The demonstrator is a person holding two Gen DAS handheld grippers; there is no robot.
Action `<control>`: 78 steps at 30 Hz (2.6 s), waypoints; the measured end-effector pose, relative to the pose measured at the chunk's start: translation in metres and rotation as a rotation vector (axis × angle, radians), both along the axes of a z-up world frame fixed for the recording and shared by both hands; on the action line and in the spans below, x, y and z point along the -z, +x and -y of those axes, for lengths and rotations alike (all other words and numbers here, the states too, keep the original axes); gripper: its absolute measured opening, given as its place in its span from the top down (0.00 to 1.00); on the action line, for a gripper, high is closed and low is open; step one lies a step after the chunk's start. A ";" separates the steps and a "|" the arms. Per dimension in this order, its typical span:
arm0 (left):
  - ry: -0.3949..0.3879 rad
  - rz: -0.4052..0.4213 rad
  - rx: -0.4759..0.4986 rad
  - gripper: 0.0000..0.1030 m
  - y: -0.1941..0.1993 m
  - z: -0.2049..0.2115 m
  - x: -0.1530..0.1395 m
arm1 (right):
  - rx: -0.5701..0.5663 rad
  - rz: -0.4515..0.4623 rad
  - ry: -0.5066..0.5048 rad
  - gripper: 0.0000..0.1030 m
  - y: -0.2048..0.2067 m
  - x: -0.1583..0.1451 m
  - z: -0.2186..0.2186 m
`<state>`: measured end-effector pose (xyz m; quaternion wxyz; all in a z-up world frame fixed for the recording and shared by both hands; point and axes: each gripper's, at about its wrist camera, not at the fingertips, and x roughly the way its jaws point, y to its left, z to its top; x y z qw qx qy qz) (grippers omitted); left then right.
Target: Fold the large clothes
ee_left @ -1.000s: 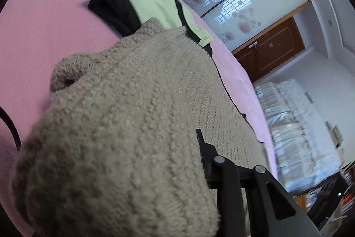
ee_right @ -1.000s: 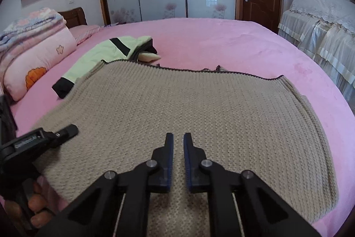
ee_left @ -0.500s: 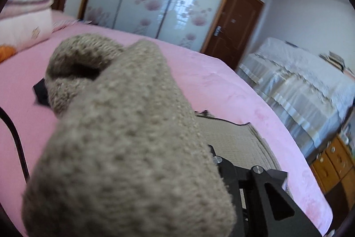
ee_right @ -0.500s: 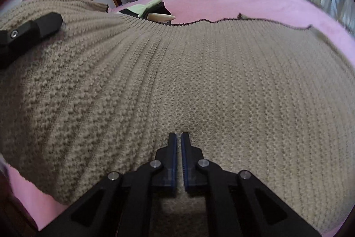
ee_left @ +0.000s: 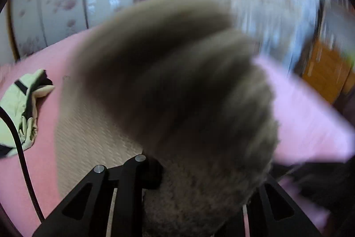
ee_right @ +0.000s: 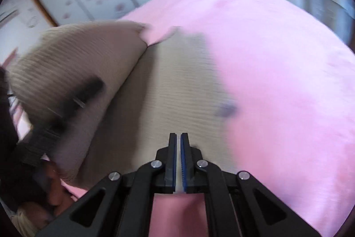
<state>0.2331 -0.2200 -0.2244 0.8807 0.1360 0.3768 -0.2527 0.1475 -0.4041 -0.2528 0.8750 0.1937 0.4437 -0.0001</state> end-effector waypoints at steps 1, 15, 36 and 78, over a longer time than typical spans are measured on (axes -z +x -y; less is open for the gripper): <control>0.066 0.010 0.017 0.76 -0.002 0.008 0.009 | 0.011 -0.013 0.023 0.99 -0.005 0.001 0.009; -0.118 -0.154 0.141 0.48 -0.030 -0.040 -0.080 | 0.055 0.016 0.096 0.66 -0.012 -0.058 0.038; -0.206 -0.438 -0.358 0.46 0.042 -0.170 -0.030 | -0.103 -0.284 0.326 0.37 0.059 -0.010 0.009; -0.241 -0.498 -0.336 0.53 0.182 -0.136 -0.026 | -0.138 -0.139 -0.077 0.72 0.213 -0.034 0.006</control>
